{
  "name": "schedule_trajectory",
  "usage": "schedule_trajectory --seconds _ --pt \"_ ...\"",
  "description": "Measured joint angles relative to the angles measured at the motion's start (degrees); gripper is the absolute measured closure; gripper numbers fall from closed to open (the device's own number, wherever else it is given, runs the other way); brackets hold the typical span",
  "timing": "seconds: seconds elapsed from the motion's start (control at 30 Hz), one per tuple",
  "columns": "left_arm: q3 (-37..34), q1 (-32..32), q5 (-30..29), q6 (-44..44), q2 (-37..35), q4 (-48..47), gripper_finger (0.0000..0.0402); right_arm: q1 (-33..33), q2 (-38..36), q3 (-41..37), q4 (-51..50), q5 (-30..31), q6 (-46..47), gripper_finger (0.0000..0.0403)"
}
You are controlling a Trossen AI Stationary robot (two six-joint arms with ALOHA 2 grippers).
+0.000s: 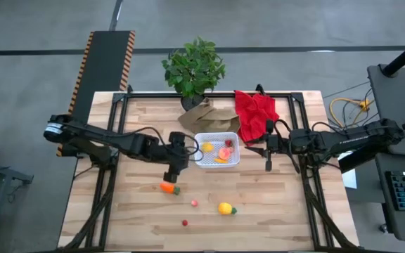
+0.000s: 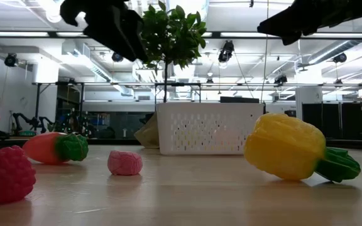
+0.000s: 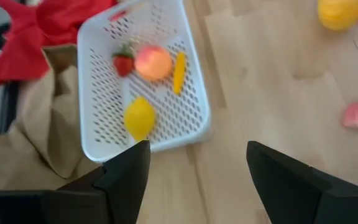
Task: Pick and placing Produce into tupperware
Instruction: Put the carrot into the bin
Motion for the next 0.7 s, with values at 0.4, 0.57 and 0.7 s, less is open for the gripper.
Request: schedule_trajectory --seconds 0.4,0.57,0.7 --pt "-0.7 2.0 -2.5 -2.7 1.2 0.8 0.0141 0.0 0.0 0.0 0.0 0.0 -1.0 0.0332" --pt "-0.7 1.9 -5.7 -1.8 2.4 0.4 0.0090 0.0 0.0 0.0 0.0 0.0 -1.0 0.0332" --pt "-0.7 0.8 -5.7 1.4 3.3 -2.4 0.0048 0.0 0.0 0.0 -0.1 0.0 -1.0 0.0332"
